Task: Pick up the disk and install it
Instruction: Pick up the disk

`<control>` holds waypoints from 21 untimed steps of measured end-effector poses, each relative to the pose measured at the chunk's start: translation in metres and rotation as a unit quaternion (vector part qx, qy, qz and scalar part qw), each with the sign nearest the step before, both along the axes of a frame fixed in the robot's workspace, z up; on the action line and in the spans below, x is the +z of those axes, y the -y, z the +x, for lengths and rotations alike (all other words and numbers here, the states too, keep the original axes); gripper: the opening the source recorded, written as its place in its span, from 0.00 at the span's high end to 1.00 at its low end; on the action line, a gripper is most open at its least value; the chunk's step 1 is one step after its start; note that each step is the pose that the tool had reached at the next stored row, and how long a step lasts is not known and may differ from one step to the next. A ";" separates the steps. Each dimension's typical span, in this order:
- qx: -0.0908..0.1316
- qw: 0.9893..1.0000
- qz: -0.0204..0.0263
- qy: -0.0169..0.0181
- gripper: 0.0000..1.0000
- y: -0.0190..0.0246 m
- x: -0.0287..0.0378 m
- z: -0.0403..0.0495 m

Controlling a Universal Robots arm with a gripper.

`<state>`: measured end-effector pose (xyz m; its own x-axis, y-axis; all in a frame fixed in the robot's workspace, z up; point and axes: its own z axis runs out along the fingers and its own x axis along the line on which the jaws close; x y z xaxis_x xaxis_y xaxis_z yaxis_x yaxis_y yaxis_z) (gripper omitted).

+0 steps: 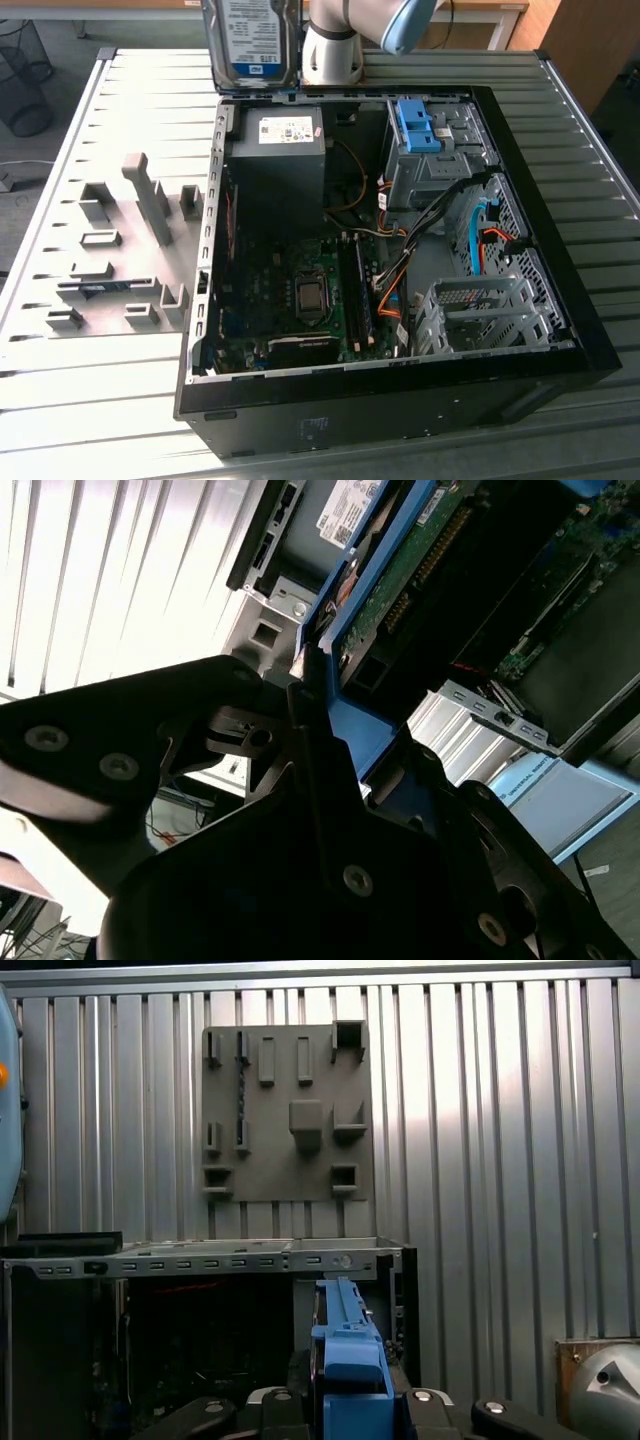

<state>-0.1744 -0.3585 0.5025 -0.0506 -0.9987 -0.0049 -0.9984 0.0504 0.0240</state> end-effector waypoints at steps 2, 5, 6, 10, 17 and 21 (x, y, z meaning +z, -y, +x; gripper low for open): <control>0.000 1.000 0.000 0.000 0.64 0.0000 -0.0001 0.0085; 0.000 1.000 0.000 0.000 0.64 0.0000 -0.0002 0.0214; 0.001 1.000 0.000 0.000 0.64 0.0000 -0.0002 0.0257; 0.001 1.000 0.000 0.000 0.64 0.0000 -0.0003 0.0432; 0.002 1.000 0.000 0.000 0.64 0.0000 -0.0005 0.0731; 0.002 1.000 0.000 0.000 0.64 0.0001 -0.0006 0.0761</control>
<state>-0.0983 -0.3586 0.5019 -0.0463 -0.9989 -0.0050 -0.9986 0.0461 0.0239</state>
